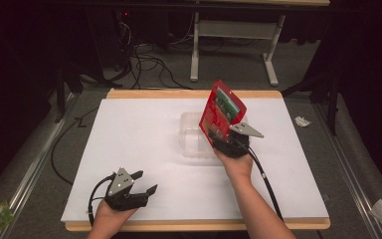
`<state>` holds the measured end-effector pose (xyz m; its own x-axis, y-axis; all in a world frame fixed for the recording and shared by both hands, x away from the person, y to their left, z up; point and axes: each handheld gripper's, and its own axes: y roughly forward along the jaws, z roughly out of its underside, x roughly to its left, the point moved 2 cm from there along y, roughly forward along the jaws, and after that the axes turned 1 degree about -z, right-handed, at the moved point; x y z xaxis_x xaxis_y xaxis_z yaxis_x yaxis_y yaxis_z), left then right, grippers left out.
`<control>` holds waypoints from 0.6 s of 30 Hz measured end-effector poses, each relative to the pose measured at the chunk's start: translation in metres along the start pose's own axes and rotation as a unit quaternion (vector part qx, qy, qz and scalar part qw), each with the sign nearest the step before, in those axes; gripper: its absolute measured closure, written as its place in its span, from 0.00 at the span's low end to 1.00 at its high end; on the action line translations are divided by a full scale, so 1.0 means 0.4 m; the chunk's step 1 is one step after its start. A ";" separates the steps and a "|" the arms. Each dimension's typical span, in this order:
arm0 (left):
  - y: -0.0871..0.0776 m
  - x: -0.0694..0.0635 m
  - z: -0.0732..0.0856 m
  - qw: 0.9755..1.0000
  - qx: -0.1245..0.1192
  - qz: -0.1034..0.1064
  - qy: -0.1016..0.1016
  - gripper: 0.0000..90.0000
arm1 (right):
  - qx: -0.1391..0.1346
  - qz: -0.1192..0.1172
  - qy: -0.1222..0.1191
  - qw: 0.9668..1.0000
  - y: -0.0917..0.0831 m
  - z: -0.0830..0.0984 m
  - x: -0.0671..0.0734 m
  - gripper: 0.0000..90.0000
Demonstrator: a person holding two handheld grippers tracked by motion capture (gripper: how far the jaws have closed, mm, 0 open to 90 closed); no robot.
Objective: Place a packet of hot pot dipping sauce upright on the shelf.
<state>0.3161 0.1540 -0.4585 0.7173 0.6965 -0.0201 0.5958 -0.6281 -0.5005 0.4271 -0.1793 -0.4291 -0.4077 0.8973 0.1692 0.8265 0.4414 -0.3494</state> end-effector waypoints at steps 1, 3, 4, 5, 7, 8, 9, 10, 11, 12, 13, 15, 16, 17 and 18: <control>0.001 -0.001 -0.001 1.000 0.001 0.000 0.002 0.34 | 0.002 -0.003 0.001 1.000 -0.001 -0.001 -0.003 0.43; 0.003 -0.003 -0.001 1.000 0.001 0.001 0.003 0.34 | 0.004 -0.009 -0.001 1.000 -0.004 -0.003 -0.008 0.39; 0.004 -0.006 0.000 1.000 0.003 0.003 0.005 0.34 | 0.008 -0.009 -0.004 1.000 -0.009 -0.004 -0.010 0.31; 0.004 -0.006 0.000 1.000 0.003 0.003 0.005 0.34 | 0.009 -0.008 -0.008 1.000 -0.011 -0.004 -0.011 0.29; 0.005 -0.006 0.000 1.000 0.003 0.003 0.007 0.34 | 0.014 -0.009 -0.006 1.000 -0.015 -0.006 -0.014 0.25; 0.005 -0.005 0.001 1.000 0.003 0.003 0.006 0.34 | 0.016 -0.008 -0.007 1.000 -0.018 -0.007 -0.016 0.24; 0.005 -0.005 0.001 1.000 0.003 0.003 0.006 0.34 | 0.019 -0.006 -0.010 1.000 -0.021 -0.007 -0.019 0.22; 0.003 -0.003 0.001 1.000 0.003 0.003 0.006 0.34 | 0.022 -0.005 -0.011 1.000 -0.024 -0.007 -0.020 0.21; 0.003 -0.003 0.001 1.000 0.003 0.003 0.006 0.34 | 0.022 -0.005 -0.011 1.000 -0.024 -0.007 -0.020 0.21; 0.002 -0.003 0.002 1.000 0.003 0.004 0.005 0.34 | 0.024 -0.003 -0.012 1.000 -0.028 -0.006 -0.022 0.21; 0.002 -0.003 0.002 1.000 0.002 0.004 0.005 0.34 | 0.027 -0.005 -0.011 1.000 -0.034 -0.005 -0.026 0.21; 0.002 -0.003 0.002 1.000 0.002 0.004 0.005 0.34 | 0.026 -0.007 -0.011 1.000 -0.046 -0.004 -0.029 0.21; 0.002 -0.003 0.001 1.000 0.002 0.004 0.005 0.34 | 0.026 -0.007 -0.012 1.000 -0.053 -0.003 -0.031 0.21; 0.002 -0.004 0.001 1.000 0.002 0.005 0.006 0.34 | 0.024 -0.008 -0.015 1.000 -0.061 -0.001 -0.033 0.21; 0.004 -0.006 0.001 1.000 0.002 0.005 0.006 0.34 | 0.023 -0.010 -0.015 1.000 -0.081 0.002 -0.038 0.21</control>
<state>0.3152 0.1515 -0.4598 0.7276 0.6858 -0.0141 0.5872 -0.6334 -0.5040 0.4062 -0.2070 -0.4213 -0.4358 0.8876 0.1491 0.7995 0.4578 -0.3888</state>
